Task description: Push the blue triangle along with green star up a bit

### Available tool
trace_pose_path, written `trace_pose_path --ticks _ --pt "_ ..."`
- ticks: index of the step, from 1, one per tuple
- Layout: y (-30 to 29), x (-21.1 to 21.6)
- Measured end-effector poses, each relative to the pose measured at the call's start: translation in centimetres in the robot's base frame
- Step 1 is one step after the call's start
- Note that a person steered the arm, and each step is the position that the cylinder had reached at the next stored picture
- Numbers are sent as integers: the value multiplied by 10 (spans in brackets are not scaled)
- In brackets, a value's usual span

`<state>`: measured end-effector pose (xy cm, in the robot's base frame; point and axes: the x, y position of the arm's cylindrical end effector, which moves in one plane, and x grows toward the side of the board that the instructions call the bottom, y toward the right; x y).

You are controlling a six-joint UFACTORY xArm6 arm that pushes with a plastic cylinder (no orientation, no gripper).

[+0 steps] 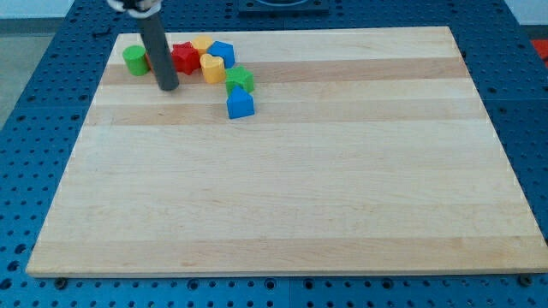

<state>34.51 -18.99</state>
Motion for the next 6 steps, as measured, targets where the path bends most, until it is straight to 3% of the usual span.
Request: trace_pose_path --ticks 3,6 --pt "69 70" --pt "127 41"
